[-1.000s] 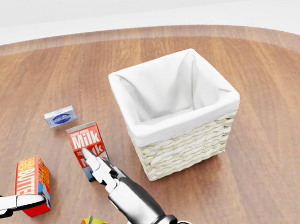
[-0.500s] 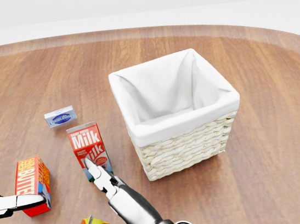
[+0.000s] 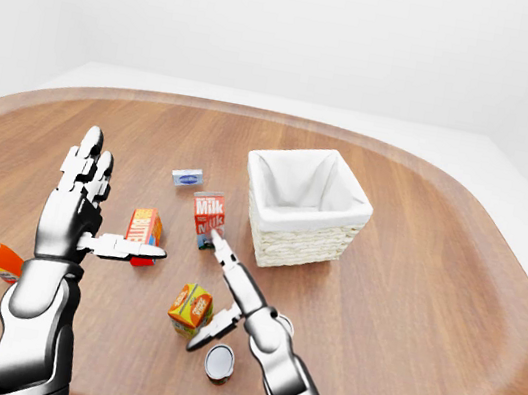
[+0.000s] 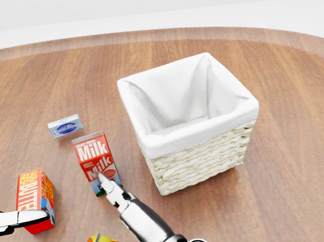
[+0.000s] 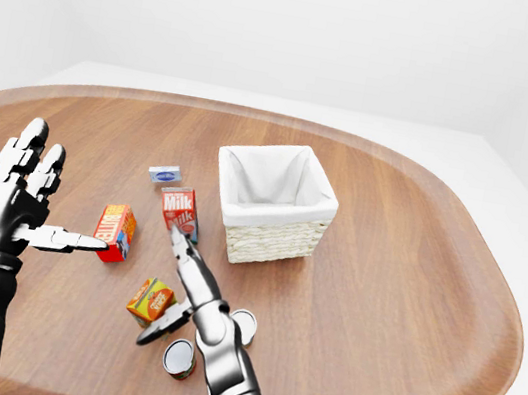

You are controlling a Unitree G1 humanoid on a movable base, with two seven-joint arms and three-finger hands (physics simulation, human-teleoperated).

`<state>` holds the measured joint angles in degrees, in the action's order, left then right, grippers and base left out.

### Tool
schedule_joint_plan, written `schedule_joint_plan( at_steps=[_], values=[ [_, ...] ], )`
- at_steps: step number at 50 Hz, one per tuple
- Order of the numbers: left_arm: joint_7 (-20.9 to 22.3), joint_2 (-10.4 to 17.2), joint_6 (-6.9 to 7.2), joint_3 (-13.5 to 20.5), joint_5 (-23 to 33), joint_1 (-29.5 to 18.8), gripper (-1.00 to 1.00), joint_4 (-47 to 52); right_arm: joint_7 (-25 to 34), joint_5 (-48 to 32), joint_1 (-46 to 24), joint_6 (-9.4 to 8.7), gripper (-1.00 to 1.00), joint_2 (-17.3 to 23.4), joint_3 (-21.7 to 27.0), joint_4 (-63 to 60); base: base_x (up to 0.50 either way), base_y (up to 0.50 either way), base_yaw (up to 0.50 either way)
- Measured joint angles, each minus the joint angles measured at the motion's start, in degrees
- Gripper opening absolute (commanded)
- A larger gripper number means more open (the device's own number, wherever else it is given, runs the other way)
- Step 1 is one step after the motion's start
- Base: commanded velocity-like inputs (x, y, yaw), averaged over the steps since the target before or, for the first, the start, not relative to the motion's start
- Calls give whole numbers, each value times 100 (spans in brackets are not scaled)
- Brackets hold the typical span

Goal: Pick up the orange juice, and put it in the basket.

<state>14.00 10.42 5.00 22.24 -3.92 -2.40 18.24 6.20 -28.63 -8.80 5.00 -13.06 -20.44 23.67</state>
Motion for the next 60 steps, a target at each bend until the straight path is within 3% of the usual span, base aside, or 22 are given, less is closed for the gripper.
schedule_joint_plan(
  at_steps=[60],
  values=[
    [0, 0, 0, 0, -1, 0, 100, 0, -456, -127, -1146, 0, 100, -390, 637, 2632, 0, 0, 0]
  ],
)
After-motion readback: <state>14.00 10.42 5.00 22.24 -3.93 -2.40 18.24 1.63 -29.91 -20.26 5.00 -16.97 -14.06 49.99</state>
